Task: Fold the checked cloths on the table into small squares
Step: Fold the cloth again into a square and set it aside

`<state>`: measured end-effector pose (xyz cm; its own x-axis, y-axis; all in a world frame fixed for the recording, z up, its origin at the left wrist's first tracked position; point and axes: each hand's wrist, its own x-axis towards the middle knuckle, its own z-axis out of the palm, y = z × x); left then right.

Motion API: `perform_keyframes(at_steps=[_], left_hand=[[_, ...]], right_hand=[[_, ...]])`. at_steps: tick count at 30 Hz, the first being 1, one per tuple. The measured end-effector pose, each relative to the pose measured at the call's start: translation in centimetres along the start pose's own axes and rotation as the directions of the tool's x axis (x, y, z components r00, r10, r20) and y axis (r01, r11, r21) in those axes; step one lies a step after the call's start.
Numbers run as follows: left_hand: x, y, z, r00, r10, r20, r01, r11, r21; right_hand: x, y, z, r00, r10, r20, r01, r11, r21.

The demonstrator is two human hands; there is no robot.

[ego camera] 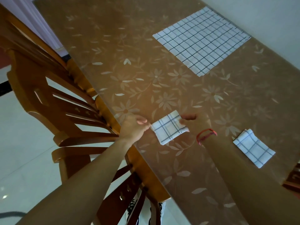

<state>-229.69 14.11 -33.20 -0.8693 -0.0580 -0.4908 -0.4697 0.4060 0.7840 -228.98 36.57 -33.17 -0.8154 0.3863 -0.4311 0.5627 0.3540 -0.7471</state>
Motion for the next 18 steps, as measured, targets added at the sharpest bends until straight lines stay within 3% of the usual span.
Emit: perform_keyframes(at_steps=[8,18], left_hand=[[4.0,2.0,-1.4,0.971,0.196,0.135,-0.232,0.908,0.350],[5.3,3.4,-0.3,0.922,0.269,0.279,-0.371,0.818,0.439]], right_hand=[[1.7,0.6,0.9,1.000,-0.023,-0.007,0.022,0.995,-0.098],[-0.2,0.3,0.5,0.973,-0.189,-0.130,0.152,0.956,-0.250]])
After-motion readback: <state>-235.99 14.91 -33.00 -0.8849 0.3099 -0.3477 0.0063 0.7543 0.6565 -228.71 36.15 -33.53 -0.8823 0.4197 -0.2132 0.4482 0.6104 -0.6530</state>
